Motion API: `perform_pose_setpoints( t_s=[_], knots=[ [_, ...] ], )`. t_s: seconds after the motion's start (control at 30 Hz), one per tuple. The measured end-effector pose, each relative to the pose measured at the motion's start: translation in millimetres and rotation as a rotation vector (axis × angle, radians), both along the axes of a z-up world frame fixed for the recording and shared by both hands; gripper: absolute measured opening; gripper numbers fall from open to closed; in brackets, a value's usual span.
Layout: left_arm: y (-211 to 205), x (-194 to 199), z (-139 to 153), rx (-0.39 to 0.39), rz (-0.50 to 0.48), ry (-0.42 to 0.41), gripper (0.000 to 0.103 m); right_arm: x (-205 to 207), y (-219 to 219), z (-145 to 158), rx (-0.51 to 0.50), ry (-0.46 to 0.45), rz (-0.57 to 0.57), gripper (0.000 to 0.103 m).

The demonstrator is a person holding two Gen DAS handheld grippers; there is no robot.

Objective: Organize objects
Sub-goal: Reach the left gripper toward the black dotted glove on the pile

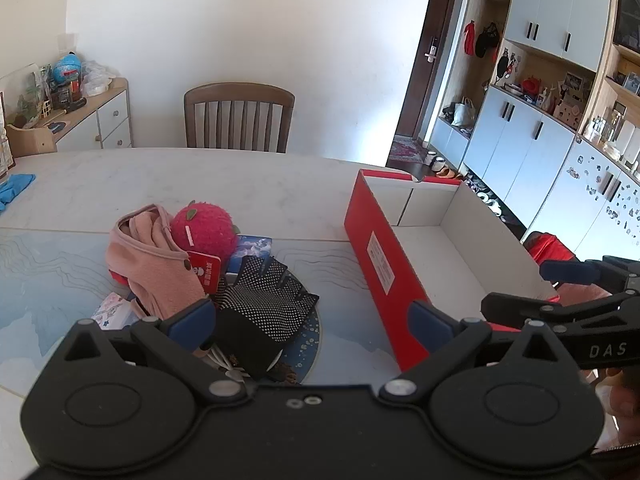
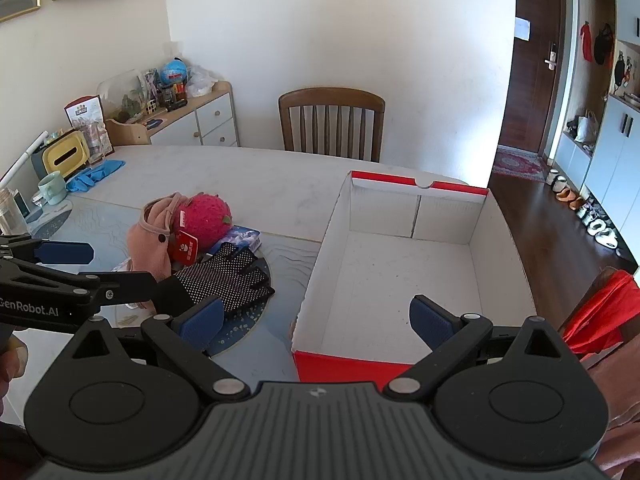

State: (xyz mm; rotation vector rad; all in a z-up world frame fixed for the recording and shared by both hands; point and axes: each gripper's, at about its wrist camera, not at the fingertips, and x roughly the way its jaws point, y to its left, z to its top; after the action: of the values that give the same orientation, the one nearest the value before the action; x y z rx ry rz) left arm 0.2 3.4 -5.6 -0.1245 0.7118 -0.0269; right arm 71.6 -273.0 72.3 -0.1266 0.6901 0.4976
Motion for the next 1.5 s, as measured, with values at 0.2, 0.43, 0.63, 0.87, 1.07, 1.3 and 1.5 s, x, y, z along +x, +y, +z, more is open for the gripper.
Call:
perform_pose_setpoints(
  t_s=[0.2,0.43,0.63,0.87,1.07,1.3,1.5],
  knots=[
    [-1,0,0,-0.002,0.002,0.001,0.102,3,-2,-3,0.010,0.019,-0.028,0.100],
    [-1,0,0,-0.005,0.004,0.001,0.102,3,-4,-3,0.012,0.017,-0.032,0.100],
    [-1,-1,-1,-0.010,0.008,0.000,0.102,3,-4,-3,0.011,0.017,-0.031,0.100],
    [0,0,-2,-0.007,0.007,0.002,0.102,3,-3,-3,-0.005,0.005,-0.032,0.100],
    [1,3,-1,0.000,0.008,-0.004,0.102,11,-9,-3,0.005,0.005,-0.055,0.100],
    [4,13,-2,0.028,-0.001,-0.006,0.102,32,-27,-4,-0.001,0.021,-0.135,0.100],
    [20,24,-11,0.043,0.049,0.021,0.101,61,-55,-6,-0.037,0.019,-0.214,0.100]
  ],
)
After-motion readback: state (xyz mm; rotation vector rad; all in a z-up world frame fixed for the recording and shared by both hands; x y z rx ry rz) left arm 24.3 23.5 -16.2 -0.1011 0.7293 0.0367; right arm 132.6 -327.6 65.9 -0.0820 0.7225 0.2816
